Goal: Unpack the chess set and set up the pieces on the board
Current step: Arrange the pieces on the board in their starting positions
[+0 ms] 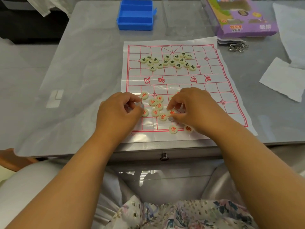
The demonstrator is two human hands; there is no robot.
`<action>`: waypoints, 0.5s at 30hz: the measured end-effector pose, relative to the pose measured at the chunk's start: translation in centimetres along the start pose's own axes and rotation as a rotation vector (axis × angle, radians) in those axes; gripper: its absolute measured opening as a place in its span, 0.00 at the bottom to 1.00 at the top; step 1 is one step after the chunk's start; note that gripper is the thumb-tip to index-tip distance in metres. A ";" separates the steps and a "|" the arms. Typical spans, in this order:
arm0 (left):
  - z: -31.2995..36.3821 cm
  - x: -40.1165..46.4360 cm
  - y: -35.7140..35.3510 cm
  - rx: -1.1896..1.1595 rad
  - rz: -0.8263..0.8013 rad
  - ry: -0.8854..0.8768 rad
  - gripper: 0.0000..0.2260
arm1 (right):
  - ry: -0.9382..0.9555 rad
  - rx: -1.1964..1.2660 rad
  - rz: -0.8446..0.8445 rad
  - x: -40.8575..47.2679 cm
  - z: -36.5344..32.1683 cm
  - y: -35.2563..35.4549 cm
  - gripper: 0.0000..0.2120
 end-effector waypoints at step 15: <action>1.2 -0.4 -0.2 0.075 -0.120 -0.064 0.08 | -0.025 0.130 0.072 -1.0 0.8 0.8 0.12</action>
Point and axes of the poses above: each hand's wrist, its own x-axis towards the middle knuckle, its own y-axis out of the back of the hand, z = x × y, the point moved 8 cm from there along x, towards the middle knuckle, and after that the axes turned 4 degrees about x, right-handed, at the moved point
